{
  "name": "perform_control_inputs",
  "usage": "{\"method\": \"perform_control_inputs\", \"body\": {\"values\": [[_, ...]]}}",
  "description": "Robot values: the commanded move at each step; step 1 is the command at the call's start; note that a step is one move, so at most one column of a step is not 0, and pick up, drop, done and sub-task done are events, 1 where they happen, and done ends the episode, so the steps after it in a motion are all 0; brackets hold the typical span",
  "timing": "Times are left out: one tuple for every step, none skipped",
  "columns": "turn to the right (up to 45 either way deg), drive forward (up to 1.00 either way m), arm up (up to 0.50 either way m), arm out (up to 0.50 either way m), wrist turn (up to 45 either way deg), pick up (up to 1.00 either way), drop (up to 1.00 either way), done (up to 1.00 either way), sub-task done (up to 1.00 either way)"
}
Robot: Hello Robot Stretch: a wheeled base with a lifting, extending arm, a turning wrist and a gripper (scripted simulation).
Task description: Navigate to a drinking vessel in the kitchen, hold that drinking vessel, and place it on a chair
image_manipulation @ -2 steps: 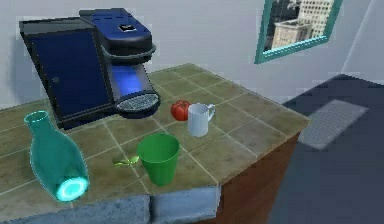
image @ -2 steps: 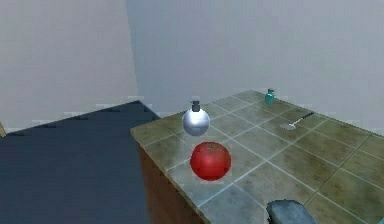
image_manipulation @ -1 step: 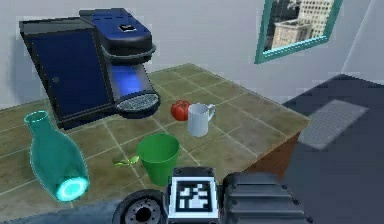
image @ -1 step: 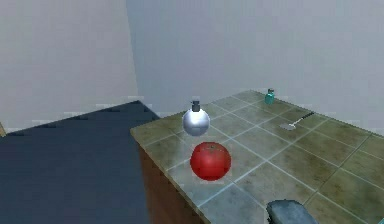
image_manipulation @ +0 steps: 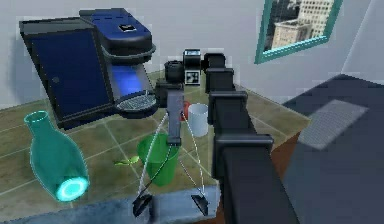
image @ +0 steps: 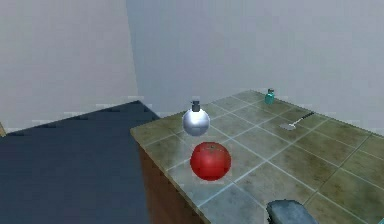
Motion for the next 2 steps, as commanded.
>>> {"method": "perform_control_inputs", "body": {"values": [[0.0, 0.00, 0.00, 0.00, 45.0, 0.00, 0.00, 0.00, 0.00], [0.0, 0.00, 0.00, 0.00, 45.0, 0.00, 0.00, 0.00, 0.00]]}}
